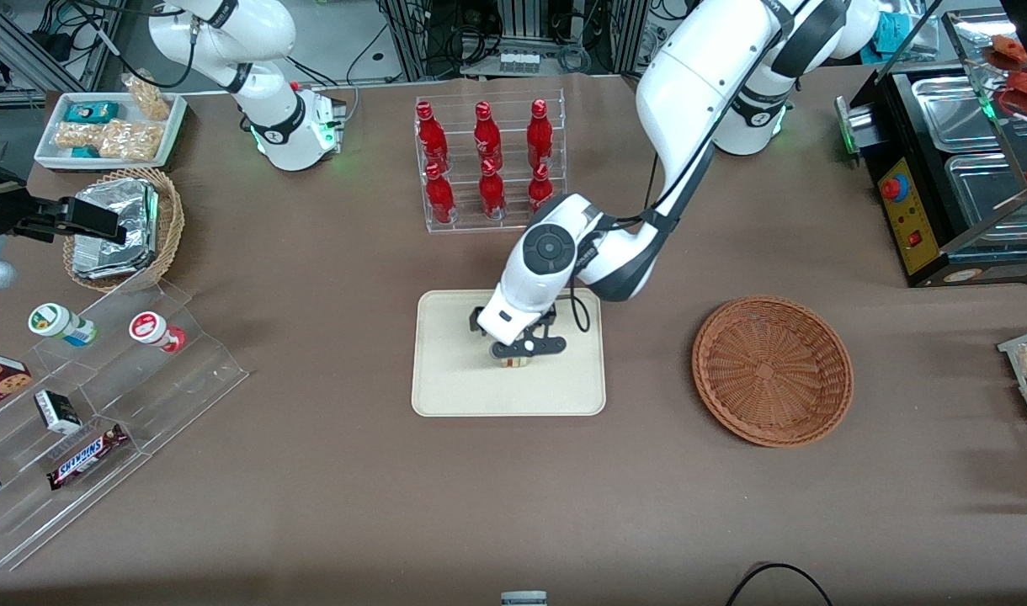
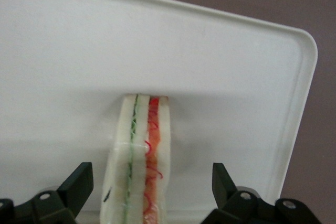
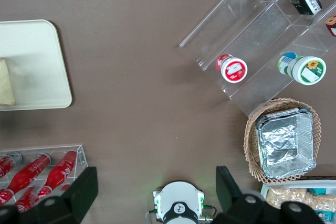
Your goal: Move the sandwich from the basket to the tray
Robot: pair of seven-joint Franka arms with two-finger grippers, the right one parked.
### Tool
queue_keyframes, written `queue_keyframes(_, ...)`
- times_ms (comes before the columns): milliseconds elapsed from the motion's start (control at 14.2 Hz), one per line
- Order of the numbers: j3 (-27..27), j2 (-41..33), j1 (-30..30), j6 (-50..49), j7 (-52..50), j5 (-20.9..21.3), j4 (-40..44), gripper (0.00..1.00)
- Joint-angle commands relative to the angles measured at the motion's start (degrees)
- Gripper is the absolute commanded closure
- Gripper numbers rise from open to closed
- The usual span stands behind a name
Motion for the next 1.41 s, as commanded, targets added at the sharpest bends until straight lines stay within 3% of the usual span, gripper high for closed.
queue_keyframes(0, 3.6, -8.1, 1.5, -10.0, 2.4, 0.6, -1.0, 0.0)
queue_keyframes(352, 3.7, -23.1, 15.9, -35.0, 17.1, 0.6, -4.4, 0.0)
queue_keyframes(773, 3.9, -34.6, 29.3, -52.7, 34.7, 0.7, -3.9, 0.0)
queue_keyframes(914, 4.0, -34.9, 31.3, -56.6, 36.6, 1.3, -0.5, 0.0)
queue_keyframes(1125, 3.8, -34.8, 31.4, -61.1, 36.8, 8.2, 4.7, 0.0)
queue_keyframes(1336, 4.0, -34.7, 32.2, -60.5, 36.6, 7.9, 6.5, 0.0)
